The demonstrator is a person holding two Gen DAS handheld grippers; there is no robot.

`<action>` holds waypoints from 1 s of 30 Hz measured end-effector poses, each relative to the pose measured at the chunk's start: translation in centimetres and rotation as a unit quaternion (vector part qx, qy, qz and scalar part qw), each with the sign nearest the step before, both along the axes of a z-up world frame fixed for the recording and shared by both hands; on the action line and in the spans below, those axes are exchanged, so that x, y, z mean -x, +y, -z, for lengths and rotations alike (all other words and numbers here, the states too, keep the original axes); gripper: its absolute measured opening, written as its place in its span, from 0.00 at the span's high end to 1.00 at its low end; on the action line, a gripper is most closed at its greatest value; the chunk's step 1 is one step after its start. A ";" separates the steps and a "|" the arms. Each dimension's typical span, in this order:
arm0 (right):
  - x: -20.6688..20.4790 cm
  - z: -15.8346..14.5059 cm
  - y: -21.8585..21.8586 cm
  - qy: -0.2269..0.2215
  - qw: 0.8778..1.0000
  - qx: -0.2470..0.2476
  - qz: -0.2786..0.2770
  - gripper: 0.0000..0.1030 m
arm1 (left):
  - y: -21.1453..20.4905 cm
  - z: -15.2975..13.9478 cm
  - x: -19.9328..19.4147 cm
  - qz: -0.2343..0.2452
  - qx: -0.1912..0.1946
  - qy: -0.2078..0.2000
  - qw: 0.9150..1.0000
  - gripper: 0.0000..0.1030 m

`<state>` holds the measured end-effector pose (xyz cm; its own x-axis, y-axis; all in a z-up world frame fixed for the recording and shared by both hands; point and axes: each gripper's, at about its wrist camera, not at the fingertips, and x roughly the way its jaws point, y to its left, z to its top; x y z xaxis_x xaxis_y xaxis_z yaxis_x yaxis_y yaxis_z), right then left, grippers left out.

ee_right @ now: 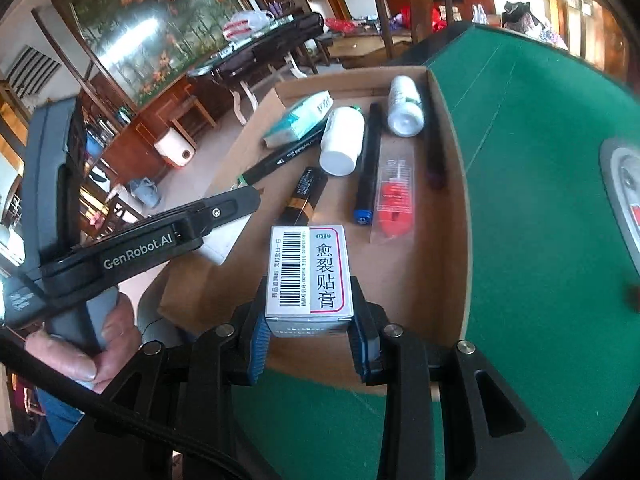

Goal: Organize objects

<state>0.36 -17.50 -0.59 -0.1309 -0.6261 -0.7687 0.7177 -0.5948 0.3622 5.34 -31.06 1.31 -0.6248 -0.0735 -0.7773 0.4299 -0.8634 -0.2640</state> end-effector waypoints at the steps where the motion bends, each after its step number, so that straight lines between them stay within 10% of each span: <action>1: 0.2 0.2 -0.3 -0.005 1.000 -0.005 0.000 0.69 | -0.1 0.0 0.4 0.004 0.002 -0.005 1.000 0.62; 30: 2.7 1.3 -3.4 0.034 0.997 -0.063 0.031 0.63 | -1.3 1.1 3.7 0.023 0.007 -0.037 0.999 0.61</action>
<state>-2.35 -20.91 -1.85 -0.2201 -0.5141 -0.8290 0.6987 -0.6761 0.2338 1.60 -32.37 0.20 -0.5680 -0.0568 -0.8210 0.4083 -0.8857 -0.2212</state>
